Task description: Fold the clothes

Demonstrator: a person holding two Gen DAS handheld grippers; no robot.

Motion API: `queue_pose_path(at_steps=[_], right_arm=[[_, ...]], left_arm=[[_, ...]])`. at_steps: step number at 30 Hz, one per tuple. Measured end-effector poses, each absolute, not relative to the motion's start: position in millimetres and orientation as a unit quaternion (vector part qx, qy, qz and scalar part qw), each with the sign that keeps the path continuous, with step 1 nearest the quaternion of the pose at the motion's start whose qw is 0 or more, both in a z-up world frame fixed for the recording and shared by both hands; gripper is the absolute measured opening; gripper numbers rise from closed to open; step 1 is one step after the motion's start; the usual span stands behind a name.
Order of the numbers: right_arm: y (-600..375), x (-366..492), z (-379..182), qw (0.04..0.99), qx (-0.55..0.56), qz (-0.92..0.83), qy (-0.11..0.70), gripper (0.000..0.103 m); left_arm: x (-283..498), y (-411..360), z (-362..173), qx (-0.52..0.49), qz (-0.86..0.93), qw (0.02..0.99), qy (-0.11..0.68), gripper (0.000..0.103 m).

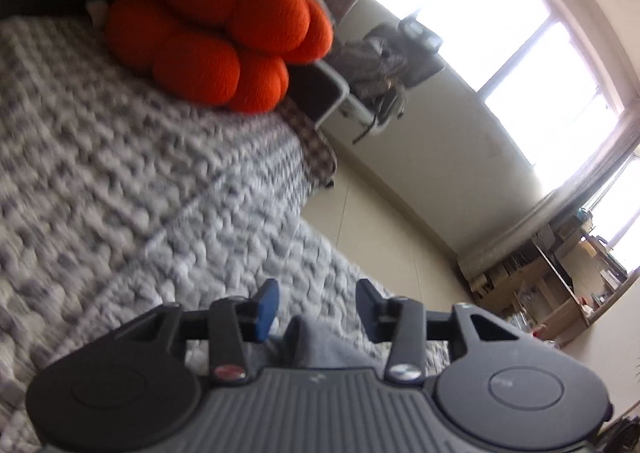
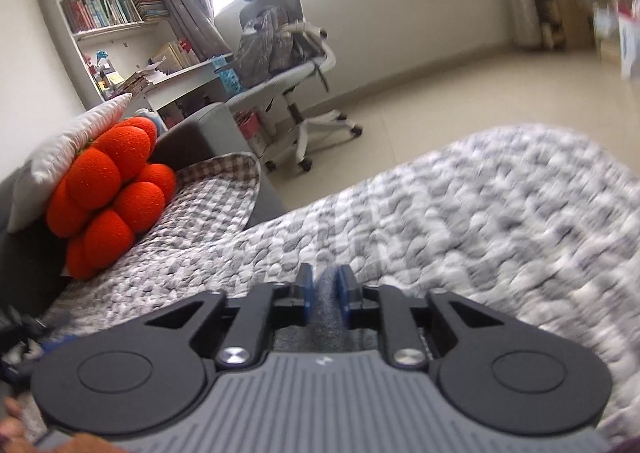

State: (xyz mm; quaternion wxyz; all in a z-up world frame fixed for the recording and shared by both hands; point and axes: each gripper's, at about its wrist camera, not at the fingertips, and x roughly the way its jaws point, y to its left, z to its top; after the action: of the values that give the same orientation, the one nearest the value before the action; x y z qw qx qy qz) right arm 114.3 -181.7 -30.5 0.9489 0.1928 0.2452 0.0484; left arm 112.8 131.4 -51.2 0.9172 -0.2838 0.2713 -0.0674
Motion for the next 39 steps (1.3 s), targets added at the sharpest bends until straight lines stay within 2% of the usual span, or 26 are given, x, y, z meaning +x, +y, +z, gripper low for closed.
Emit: queue_pose_path(at_steps=[1,9,15,25,28,29,33,39], right_arm=[[-178.8,112.0,-28.7,0.953,0.183,0.043,0.237,0.042],[-130.3,107.9,-26.2,0.969,0.092,0.083,0.215,0.043],[-102.6,120.5,-43.4,0.966,0.006,0.086,0.246,0.043],[-146.8,125.1,-47.9,0.959,0.067,0.078,0.264,0.038],[-147.2,112.5,-45.2,0.961,0.059,0.083,0.256,0.039],[-145.3,107.3,-43.3,0.962,0.055,0.087,0.253,0.042],[-131.5,85.4,-36.1,0.961,0.042,0.130,0.240,0.043],[-107.0,62.6,-42.2,0.948,0.016,0.192,0.253,0.044]], left_arm=[[111.4,126.5,-49.4,-0.273,-0.067,0.922,0.267,0.045],[100.2,86.9,-34.9,-0.182,-0.067,0.955,0.227,0.043],[108.2,74.7,-51.8,-0.117,-0.060,0.956,0.261,0.044],[94.1,91.8,-49.3,-0.094,-0.066,0.960,0.254,0.039],[87.0,96.0,-41.6,-0.090,-0.044,0.964,0.248,0.048],[83.5,97.2,-38.5,-0.096,-0.051,0.963,0.246,0.049],[66.3,88.8,-30.2,-0.110,-0.127,0.959,0.228,0.055],[56.4,61.2,-45.4,-0.055,-0.210,0.943,0.254,0.056]])
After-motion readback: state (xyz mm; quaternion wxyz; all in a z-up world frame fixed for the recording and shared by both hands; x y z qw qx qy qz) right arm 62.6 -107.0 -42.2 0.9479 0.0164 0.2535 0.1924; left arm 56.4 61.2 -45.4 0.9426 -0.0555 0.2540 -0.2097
